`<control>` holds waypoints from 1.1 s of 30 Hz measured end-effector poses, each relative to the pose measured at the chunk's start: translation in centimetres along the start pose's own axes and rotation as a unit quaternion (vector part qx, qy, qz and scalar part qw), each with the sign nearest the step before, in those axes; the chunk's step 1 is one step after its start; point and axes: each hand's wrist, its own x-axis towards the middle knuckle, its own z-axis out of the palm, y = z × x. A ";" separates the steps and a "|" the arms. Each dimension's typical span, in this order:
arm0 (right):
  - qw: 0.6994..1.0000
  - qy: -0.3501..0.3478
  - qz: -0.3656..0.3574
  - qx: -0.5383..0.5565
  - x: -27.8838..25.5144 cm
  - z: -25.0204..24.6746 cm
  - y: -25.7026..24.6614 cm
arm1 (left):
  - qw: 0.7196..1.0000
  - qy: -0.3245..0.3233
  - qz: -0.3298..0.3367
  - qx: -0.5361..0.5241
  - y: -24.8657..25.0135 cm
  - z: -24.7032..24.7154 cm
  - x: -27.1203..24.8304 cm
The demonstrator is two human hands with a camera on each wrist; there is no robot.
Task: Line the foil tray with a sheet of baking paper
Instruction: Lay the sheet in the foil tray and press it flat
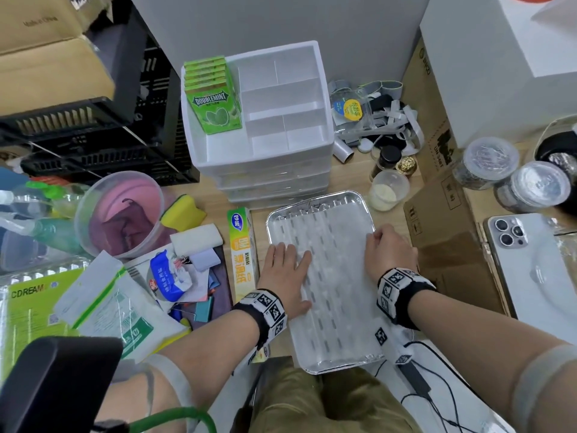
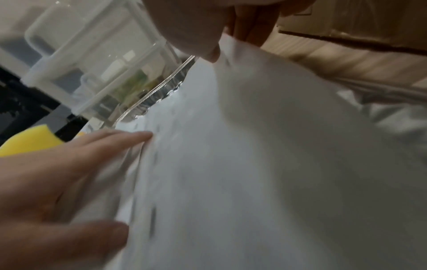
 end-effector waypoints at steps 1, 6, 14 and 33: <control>1.000 0.004 -0.004 0.005 0.3 0.3 0.0 | 1.000 0.000 -0.004 0.001 -0.2 0.0 -0.1; 0.996 -0.005 -0.088 -0.026 1.0 1.5 0.0 | 1.000 -0.011 -0.004 -0.014 -1.3 0.3 -0.1; 0.980 0.000 -0.175 -0.092 2.4 3.2 0.5 | 1.000 -0.004 -0.021 -0.022 -1.1 0.5 0.3; 0.900 -0.120 -0.356 -0.221 -0.9 6.6 1.4 | 0.991 0.036 -0.077 -0.099 1.1 2.1 1.4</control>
